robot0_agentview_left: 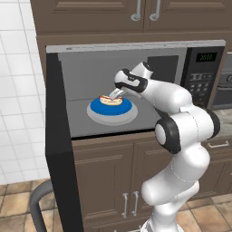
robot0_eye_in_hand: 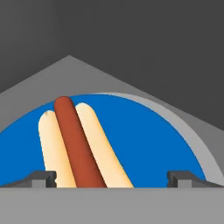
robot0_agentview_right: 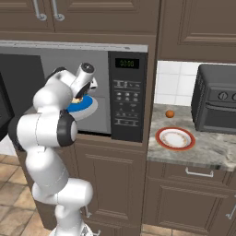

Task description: Pick the hot dog from the microwave and place it on plate located on the counter.

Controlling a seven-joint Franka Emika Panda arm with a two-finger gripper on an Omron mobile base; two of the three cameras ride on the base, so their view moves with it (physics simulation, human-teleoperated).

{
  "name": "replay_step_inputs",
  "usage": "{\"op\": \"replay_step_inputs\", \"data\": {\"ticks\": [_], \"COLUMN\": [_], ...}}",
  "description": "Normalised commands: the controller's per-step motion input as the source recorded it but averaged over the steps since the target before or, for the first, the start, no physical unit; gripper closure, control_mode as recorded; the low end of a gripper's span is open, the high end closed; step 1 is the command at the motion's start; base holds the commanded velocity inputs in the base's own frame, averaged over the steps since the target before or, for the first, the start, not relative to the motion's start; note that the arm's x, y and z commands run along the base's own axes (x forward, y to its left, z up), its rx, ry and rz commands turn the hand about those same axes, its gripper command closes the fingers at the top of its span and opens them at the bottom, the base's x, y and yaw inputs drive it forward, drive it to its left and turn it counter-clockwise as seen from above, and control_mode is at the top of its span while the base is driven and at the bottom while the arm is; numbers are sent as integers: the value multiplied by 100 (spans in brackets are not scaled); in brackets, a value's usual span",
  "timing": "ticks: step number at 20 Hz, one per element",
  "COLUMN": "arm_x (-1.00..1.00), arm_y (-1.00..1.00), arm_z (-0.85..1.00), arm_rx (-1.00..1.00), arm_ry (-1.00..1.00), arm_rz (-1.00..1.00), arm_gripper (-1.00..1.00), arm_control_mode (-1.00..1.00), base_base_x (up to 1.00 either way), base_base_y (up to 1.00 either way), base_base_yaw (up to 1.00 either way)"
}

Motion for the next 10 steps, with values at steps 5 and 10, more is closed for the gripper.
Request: {"op": "replay_step_inputs", "data": {"ticks": [5, 10], "arm_x": [3, -10], "arm_y": [6, 3], "arm_z": [-16, -13], "arm_rx": [0, -1], "arm_ry": [5, 1], "arm_rz": [1, 0], "arm_gripper": [-100, -100], "arm_control_mode": [-100, -100], "base_base_x": [0, 0], "base_base_y": [0, 0], "base_base_yaw": [0, 0]}}
